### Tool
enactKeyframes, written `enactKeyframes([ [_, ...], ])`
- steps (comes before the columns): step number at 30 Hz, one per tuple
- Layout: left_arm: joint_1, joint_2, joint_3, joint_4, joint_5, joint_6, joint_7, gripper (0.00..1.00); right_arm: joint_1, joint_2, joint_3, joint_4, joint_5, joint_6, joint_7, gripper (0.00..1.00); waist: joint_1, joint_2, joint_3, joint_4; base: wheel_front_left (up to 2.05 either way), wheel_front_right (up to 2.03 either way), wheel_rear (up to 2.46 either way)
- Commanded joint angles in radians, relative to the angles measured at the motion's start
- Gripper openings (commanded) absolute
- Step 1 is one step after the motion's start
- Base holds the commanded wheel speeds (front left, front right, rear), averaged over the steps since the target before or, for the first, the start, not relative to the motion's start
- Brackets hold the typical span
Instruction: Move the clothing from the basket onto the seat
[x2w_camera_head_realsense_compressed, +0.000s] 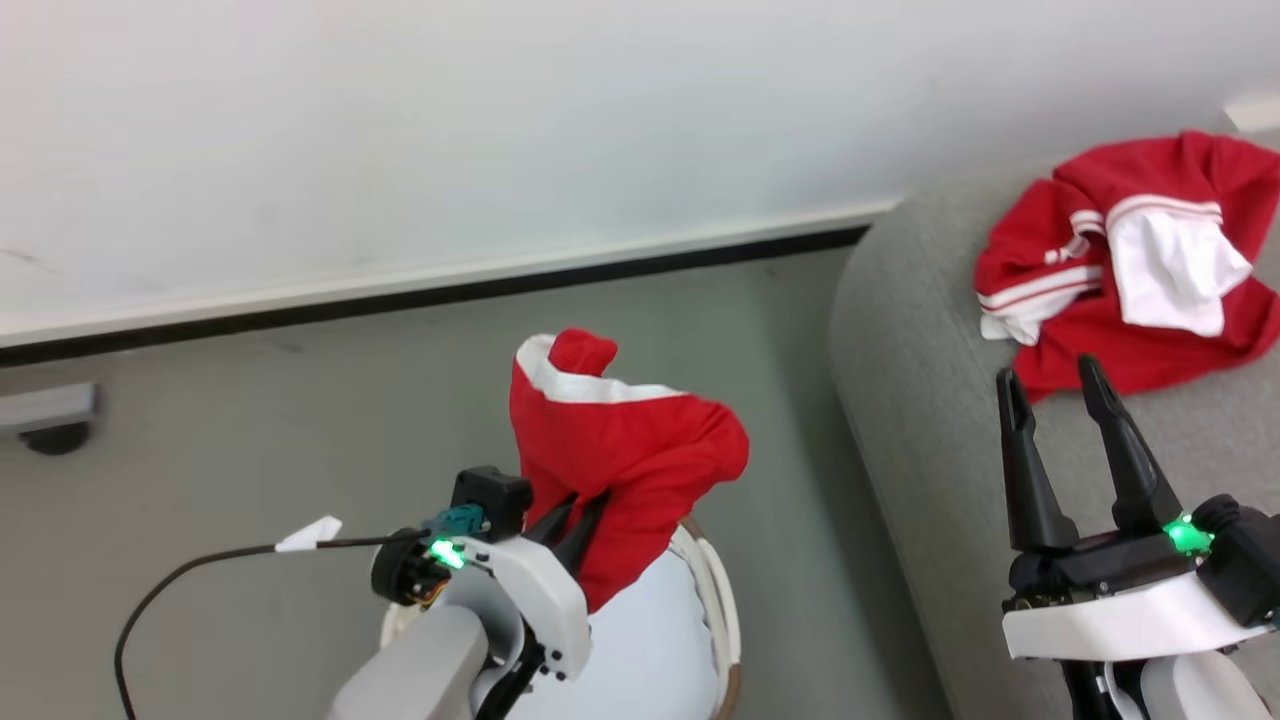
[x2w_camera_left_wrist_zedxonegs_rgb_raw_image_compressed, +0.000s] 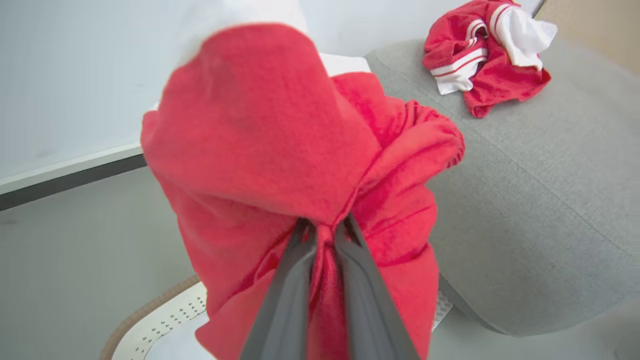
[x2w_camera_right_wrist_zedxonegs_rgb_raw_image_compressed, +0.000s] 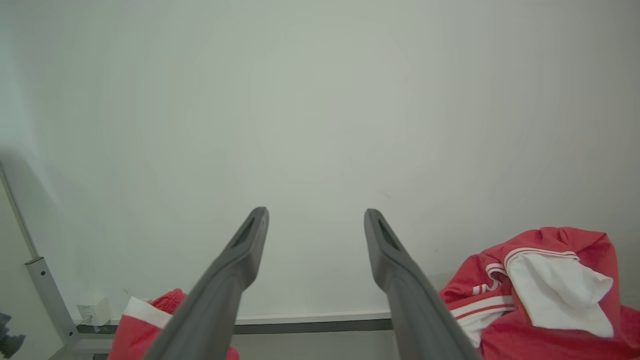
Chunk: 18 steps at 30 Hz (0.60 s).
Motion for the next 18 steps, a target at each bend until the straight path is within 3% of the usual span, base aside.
enactKeyframes([
  [1, 0.024, 0.011, 0.014, -0.038, 0.004, 0.007, -0.001, 0.00, 0.020, -0.008, 0.002, 0.005, 0.002, -0.002, 0.001, 1.00, 0.0003, 0.0000, -0.046, 0.047, 0.00, 0.00, 0.00],
  [18, 0.095, 0.054, 0.087, -0.435, 0.019, 0.056, 0.015, 0.00, 0.089, -0.025, 0.091, 0.049, 0.013, -0.002, 0.000, 1.00, 0.0003, 0.0000, -0.162, 0.150, 0.00, 0.00, 0.00],
])
